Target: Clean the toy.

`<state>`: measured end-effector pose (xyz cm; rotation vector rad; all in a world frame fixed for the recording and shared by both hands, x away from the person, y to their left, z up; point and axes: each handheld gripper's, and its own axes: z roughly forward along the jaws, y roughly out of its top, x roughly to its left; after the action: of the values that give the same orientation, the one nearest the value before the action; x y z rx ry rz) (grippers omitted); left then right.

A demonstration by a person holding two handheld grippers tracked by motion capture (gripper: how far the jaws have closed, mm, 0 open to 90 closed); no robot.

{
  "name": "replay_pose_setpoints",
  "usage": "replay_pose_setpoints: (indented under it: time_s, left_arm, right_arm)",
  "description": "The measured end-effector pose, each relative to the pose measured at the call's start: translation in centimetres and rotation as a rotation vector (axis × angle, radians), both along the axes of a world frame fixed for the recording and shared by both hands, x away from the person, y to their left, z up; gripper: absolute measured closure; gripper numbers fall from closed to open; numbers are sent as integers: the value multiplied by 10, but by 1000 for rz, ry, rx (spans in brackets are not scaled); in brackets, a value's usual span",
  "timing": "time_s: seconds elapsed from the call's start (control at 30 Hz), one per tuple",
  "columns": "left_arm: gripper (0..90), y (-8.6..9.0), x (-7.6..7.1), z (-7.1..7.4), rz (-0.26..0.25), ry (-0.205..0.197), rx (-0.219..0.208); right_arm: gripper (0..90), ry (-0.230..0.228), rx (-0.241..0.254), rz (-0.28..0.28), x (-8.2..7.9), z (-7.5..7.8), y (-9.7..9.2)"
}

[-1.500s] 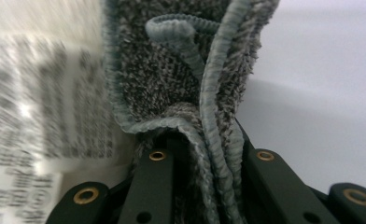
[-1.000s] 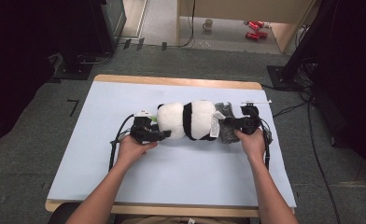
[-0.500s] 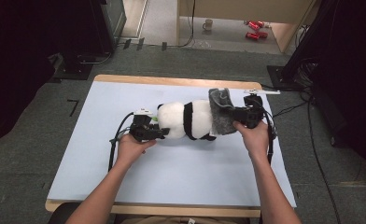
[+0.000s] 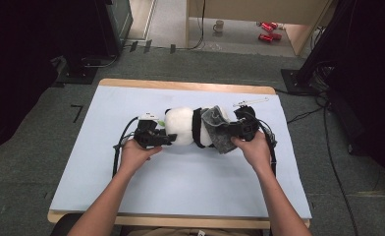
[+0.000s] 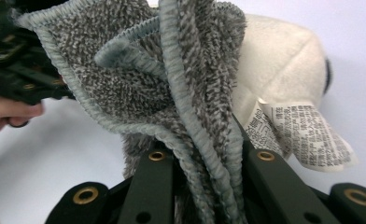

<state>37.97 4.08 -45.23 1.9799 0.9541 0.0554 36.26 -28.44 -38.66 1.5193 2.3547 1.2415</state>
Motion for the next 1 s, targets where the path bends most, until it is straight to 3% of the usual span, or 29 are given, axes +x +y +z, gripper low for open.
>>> replay_pose_setpoints:
  time_s: [0.13, 0.3, 0.67, 0.93, 1.0]
  left_arm:
    - [483, 1, -3, 2, -13, -46, 13]
    - [414, 5, -8, 2, -47, -125, 73]
    - [369, 7, -7, -2, -43, -133, 47]
    - [372, 3, 0, -2, -23, -141, -32]
    - [370, 1, 2, -2, -25, -148, -15]
  right_arm:
    - [786, -27, 4, -24, 3, -6, -5]
    - [786, -40, 14, -44, 9, -9, -8]
    - [783, -71, 17, -75, 23, -8, -10]
    - [781, -93, 27, -99, 30, -6, -7]
    - [781, -99, 28, -103, 31, -6, -5]
